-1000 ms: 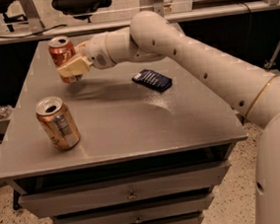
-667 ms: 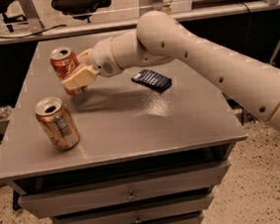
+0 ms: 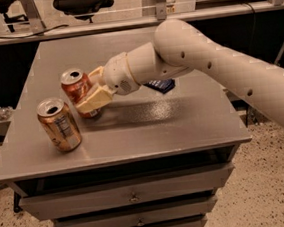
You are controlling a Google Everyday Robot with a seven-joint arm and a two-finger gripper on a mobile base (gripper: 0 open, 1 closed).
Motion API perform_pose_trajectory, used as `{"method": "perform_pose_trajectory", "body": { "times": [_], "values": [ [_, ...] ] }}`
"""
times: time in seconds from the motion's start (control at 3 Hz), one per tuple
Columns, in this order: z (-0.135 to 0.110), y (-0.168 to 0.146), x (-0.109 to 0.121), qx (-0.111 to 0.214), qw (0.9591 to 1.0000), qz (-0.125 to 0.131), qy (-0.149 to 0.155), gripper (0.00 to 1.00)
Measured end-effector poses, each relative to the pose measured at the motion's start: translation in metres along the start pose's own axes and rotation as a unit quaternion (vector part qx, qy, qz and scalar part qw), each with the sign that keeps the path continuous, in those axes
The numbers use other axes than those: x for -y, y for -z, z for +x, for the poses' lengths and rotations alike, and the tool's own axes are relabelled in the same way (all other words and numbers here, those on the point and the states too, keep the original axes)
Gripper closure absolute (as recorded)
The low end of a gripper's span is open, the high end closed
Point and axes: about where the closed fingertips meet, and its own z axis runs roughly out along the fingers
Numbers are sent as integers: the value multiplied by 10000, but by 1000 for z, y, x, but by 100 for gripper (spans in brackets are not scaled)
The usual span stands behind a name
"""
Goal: Move coke can near orange can
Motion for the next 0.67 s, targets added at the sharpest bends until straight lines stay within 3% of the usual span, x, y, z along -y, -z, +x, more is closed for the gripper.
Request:
{"method": "perform_pose_trajectory", "body": {
  "times": [0.67],
  "values": [
    [10,34,-33,280,9989,-286,225,100]
  ]
}}
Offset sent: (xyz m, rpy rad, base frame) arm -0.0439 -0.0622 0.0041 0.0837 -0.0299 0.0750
